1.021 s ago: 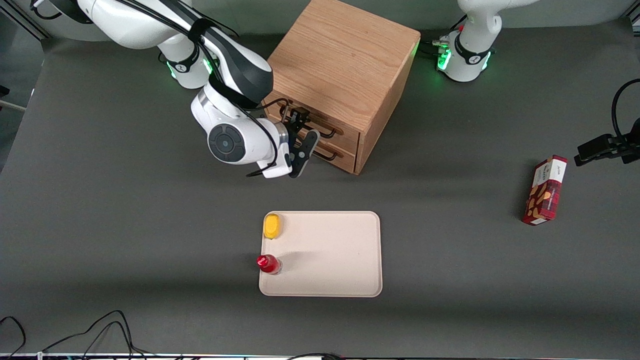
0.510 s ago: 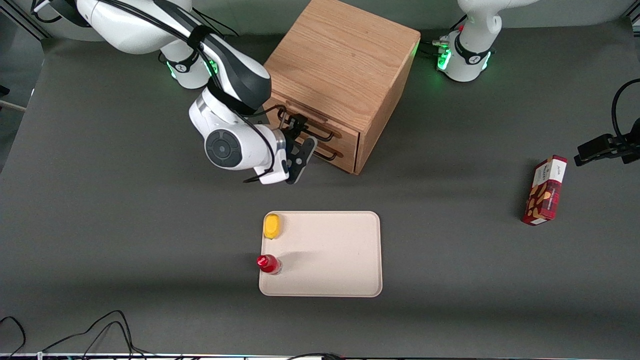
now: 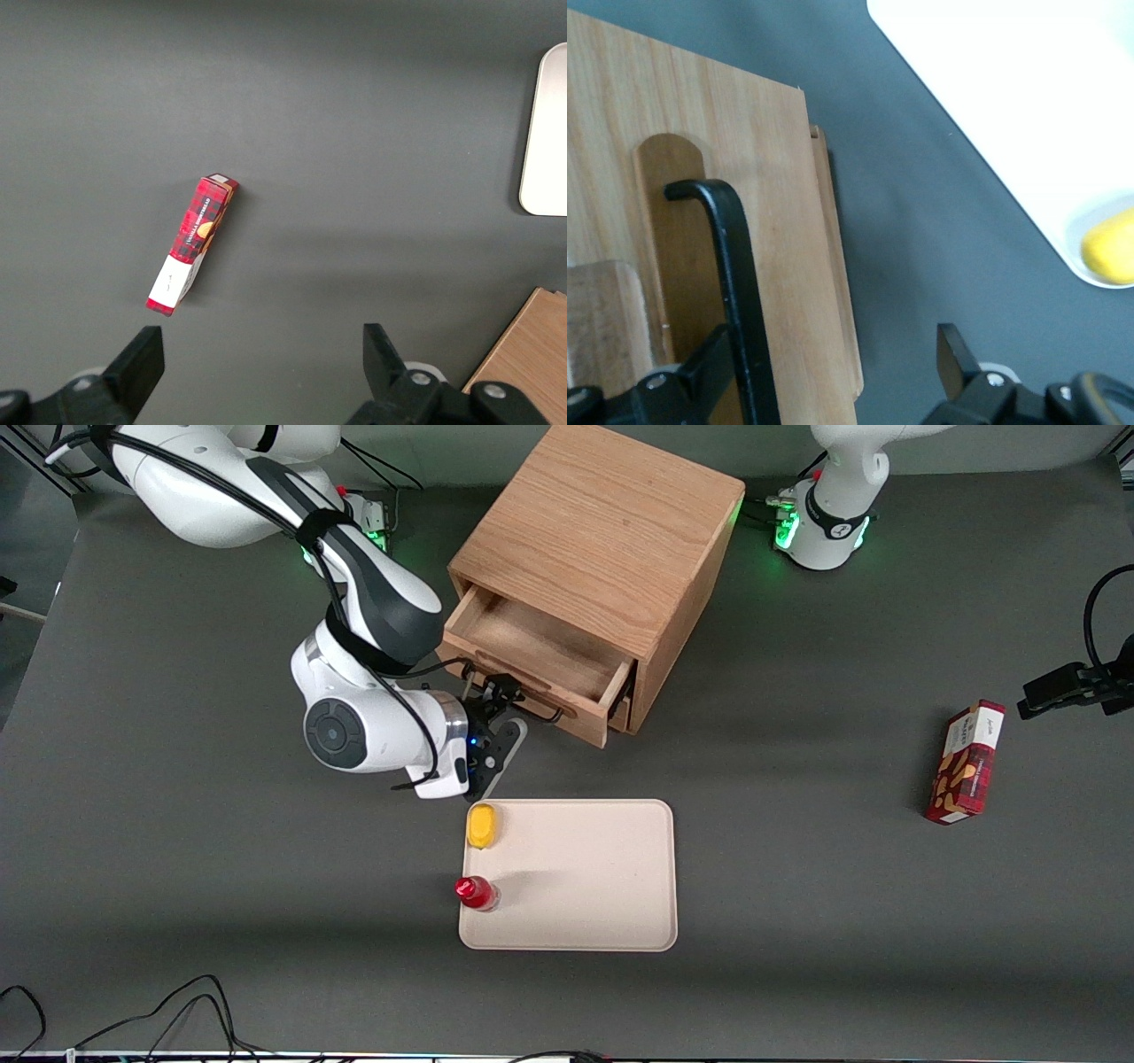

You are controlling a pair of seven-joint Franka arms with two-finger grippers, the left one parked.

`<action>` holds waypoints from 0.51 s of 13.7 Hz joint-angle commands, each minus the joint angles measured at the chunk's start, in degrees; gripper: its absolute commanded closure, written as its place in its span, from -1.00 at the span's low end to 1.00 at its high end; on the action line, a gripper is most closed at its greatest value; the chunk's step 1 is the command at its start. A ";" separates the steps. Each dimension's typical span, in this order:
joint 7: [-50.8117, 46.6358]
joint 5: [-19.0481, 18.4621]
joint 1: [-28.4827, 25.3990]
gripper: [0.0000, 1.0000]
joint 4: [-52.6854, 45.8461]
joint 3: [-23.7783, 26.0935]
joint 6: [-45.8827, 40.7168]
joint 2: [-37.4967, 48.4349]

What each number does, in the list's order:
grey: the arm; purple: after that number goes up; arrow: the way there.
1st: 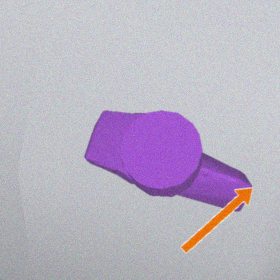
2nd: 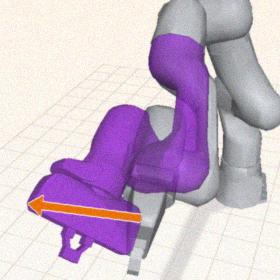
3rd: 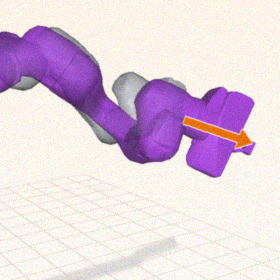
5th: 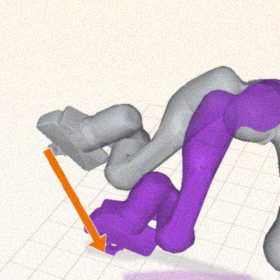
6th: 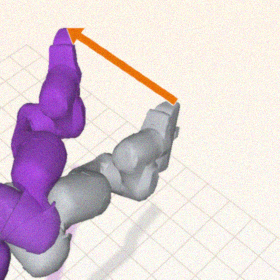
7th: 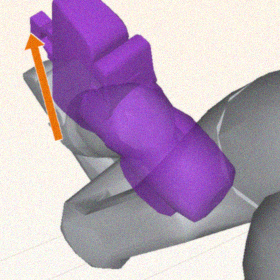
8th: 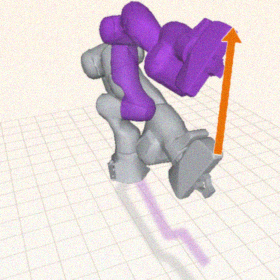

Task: Open upper drawer
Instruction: 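Pull the upper drawer outward by its handle with the right gripper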

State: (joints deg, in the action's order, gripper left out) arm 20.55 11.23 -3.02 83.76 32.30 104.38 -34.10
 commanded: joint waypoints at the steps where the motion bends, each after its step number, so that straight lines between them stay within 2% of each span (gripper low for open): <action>1: 1.43 -2.34 -0.50 -1.00 -5.09 -0.92 -1.55 -3.51; 7: 1.51 -5.52 -0.50 -1.00 -14.58 -1.36 -6.47 -9.49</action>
State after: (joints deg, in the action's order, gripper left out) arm 21.07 7.11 -2.95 74.79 31.02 100.16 -40.18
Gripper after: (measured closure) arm 0.000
